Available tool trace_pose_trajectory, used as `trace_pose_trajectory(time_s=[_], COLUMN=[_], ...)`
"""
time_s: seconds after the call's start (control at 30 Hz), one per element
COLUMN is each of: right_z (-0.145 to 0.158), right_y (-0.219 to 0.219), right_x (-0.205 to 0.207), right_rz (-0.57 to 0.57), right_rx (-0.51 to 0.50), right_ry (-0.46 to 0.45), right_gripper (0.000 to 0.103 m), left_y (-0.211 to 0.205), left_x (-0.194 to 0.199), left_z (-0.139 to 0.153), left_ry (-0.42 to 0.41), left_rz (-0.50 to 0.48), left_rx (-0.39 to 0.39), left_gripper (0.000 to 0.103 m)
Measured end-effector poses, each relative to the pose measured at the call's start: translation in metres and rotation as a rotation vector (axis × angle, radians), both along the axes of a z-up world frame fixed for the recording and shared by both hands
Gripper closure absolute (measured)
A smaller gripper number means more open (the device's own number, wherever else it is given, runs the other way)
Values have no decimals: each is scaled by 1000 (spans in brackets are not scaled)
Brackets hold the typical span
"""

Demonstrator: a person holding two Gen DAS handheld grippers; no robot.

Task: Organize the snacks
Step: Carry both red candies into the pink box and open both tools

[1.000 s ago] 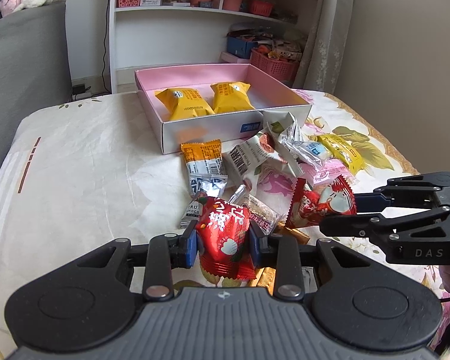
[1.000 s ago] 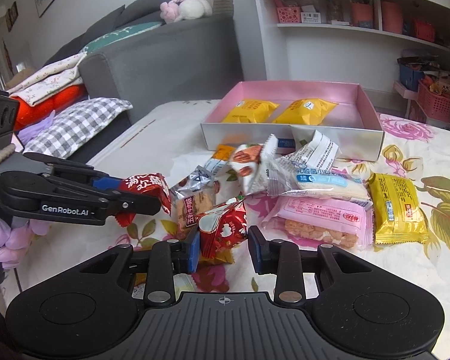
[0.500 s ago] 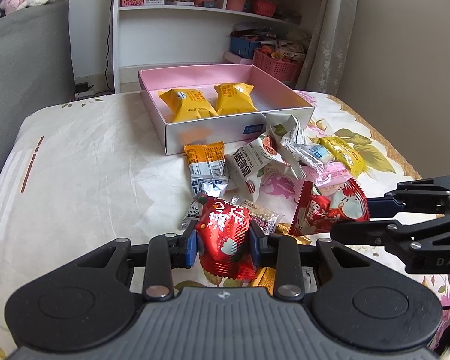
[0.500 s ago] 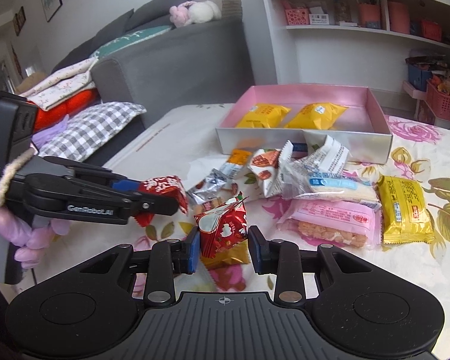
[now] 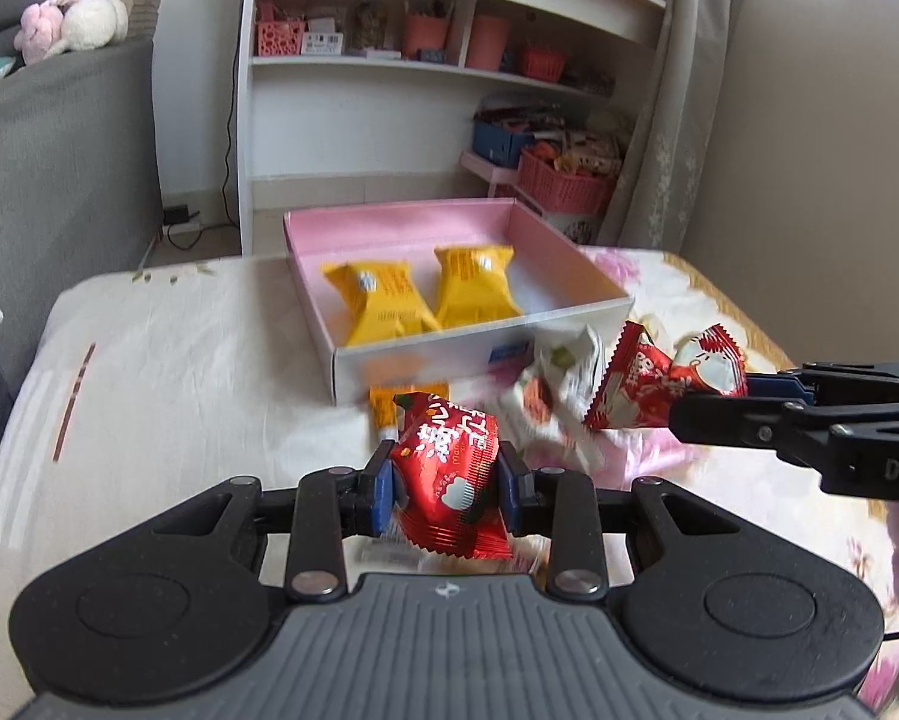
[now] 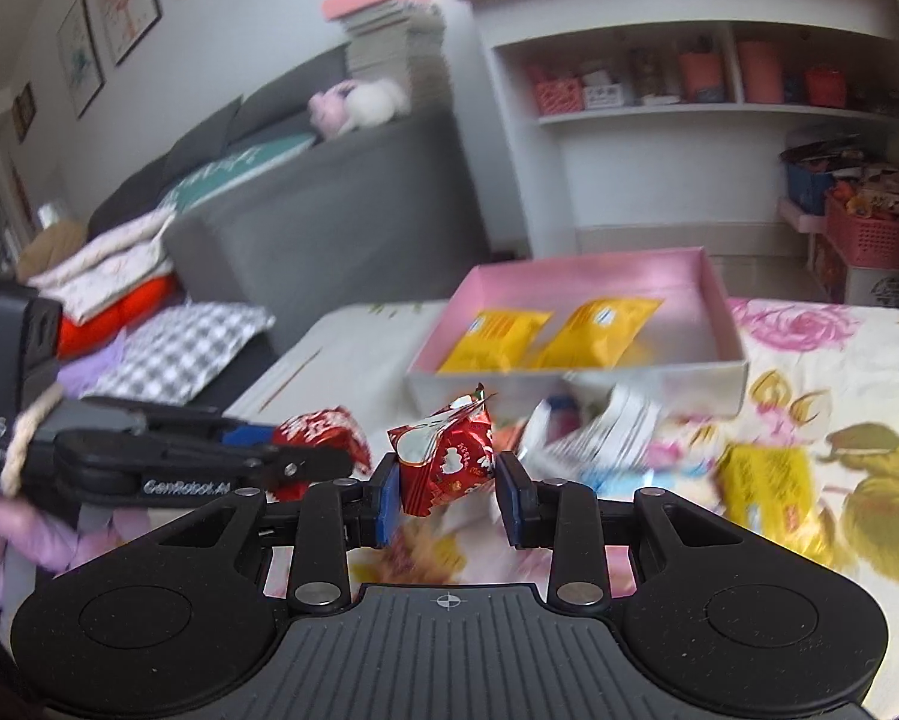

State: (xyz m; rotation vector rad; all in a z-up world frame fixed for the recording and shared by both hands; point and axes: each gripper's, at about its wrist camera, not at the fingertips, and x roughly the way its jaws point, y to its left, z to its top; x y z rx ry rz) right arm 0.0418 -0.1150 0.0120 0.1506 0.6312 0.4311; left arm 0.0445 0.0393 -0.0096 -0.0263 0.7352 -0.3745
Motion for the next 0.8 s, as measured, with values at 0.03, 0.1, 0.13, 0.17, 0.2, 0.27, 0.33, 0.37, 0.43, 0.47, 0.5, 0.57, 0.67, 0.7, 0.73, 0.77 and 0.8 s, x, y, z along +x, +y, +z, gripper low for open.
trace_pose_trajectory(time_s=[0.03,0.1,0.13,0.17,0.2,0.27,0.33,0.37,0.43,0.47,0.5,0.57,0.67,0.7,0.73,0.77,0.8], right_z=[1,2,2,2,3,2,0,-2,-7,-10,-12,-15,-21,-23,-25,-28,-31], right_y=[-3,-9,-12,-16,-19,-26,-33,-37,-43,-47,-49,-53,-58,-61,-64,-66,-69], right_x=[5,15,20,26,31,43,55,62,73,78,82,89,98,101,104,105,107], right_rz=[-15,-46,-59,-71,-86,-115,-142,-156,-184,-198,-209,-230,-253,-261,-271,-279,-290], right_rx=[2,11,19,23,27,50,73,84,104,114,122,129,143,148,152,157,163], right_ry=[-4,-8,-9,-12,-16,-13,-7,-1,18,29,36,40,49,53,58,59,64], right_gripper=[71,71,71,71,71,71,71,71,71,71,71,71,71,71,70,70,70], left_y=[-2,-5,-6,-8,-10,-14,-17,-19,-26,-29,-33,-38,-49,-52,-53,-55,-56], left_x=[3,10,15,20,26,37,47,52,63,69,75,84,99,104,108,111,115], left_z=[1,2,2,2,1,1,1,2,3,4,3,1,-5,-7,-9,-12,-14], left_ry=[-4,-7,-5,0,3,6,8,6,-1,-3,-6,-8,-1,3,6,8,11], left_rz=[5,21,30,35,38,46,50,50,49,45,41,35,33,35,37,37,39], left_rx=[-5,-16,-20,-20,-17,-10,-7,-5,1,3,7,16,35,39,42,46,51], left_gripper=[72,72,72,72,72,72,72,72,72,72,72,72,72,72,72,72,72])
